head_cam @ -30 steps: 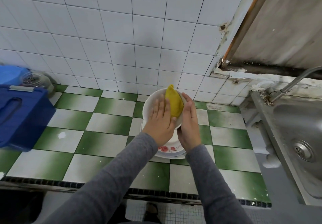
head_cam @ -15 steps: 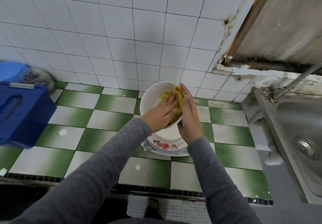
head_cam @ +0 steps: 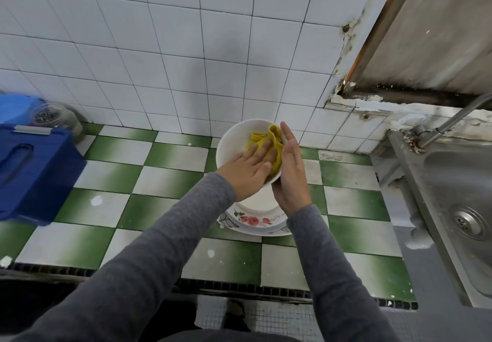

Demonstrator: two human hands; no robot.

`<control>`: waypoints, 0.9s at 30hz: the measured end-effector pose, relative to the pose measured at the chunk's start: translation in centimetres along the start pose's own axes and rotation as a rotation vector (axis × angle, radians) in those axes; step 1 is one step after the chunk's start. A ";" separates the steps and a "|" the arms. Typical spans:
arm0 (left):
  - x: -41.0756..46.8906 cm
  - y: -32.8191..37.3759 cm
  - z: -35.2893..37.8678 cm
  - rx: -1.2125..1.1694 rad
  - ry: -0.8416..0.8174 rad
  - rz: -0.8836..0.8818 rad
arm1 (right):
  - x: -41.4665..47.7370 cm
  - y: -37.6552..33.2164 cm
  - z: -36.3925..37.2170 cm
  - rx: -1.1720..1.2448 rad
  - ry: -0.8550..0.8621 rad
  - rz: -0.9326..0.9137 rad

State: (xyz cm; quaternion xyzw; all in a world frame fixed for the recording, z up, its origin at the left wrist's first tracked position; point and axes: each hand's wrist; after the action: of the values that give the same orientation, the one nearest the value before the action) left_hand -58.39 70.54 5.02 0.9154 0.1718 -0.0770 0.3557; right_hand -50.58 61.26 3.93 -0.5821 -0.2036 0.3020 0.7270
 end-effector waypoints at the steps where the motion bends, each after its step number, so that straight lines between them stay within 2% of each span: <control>1: 0.1 0.0 0.2 0.055 0.013 -0.048 | 0.0 0.1 0.0 0.014 -0.003 0.009; 7: 0.4 0.3 1.1 0.236 0.211 -0.229 | -0.4 -0.3 0.1 0.075 -0.015 0.007; 11: 0.1 0.6 1.6 0.261 0.306 -0.180 | -0.7 -0.8 0.1 0.045 -0.018 0.009; 14: 0.1 0.2 1.2 0.209 0.242 -0.043 | -0.9 -0.8 -0.1 0.017 -0.034 0.006; 21: 0.3 -0.5 -0.2 0.121 0.085 0.073 | -0.4 -0.8 0.1 -0.123 -0.080 -0.017; 27: -0.5 0.5 -1.0 0.022 -0.056 0.165 | 0.5 -1.4 -0.9 -0.105 -0.072 0.014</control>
State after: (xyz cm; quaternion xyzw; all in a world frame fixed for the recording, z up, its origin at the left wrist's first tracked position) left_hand -58.64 70.77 6.18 0.9278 0.0852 -0.0748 0.3555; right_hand -49.34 60.77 5.04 -0.6095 -0.2411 0.3167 0.6856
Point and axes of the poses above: each hand's wrist, its own x-axis towards the middle knuckle, its own z-axis out of the palm, y = z × x, and after that the axes turned 11 degrees about -x, right-handed
